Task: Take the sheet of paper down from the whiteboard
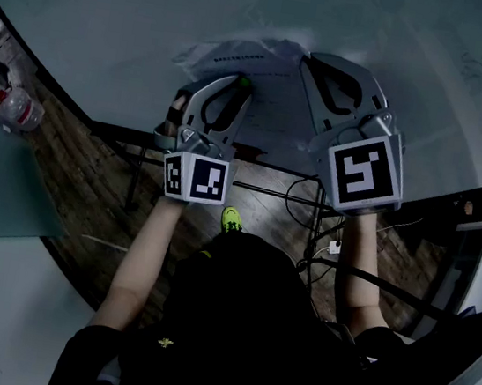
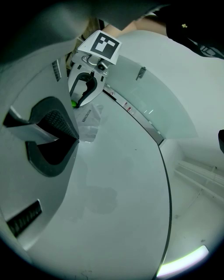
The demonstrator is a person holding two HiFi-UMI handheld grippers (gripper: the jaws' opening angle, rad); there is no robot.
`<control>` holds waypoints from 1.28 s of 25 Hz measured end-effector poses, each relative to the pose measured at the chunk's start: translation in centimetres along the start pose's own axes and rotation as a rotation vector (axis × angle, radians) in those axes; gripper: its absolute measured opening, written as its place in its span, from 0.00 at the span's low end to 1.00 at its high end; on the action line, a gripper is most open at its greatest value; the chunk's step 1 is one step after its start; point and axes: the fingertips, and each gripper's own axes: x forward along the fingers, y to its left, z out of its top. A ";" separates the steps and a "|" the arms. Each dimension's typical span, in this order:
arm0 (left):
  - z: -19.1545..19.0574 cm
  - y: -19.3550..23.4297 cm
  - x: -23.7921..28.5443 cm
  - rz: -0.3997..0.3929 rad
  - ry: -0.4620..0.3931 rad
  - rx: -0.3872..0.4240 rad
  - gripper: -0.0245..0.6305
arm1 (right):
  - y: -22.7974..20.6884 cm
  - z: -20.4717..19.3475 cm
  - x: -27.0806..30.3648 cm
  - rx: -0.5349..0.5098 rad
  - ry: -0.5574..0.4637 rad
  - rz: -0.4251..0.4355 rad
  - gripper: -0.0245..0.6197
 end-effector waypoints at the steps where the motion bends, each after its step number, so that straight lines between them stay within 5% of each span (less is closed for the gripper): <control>1: 0.0 0.0 0.0 0.000 -0.001 -0.002 0.22 | 0.0 0.0 0.0 0.003 -0.001 -0.001 0.08; 32: 2.0 0.2 -3.6 -0.006 -0.039 -0.071 0.22 | 0.3 -0.9 -0.4 0.051 -0.001 -0.002 0.07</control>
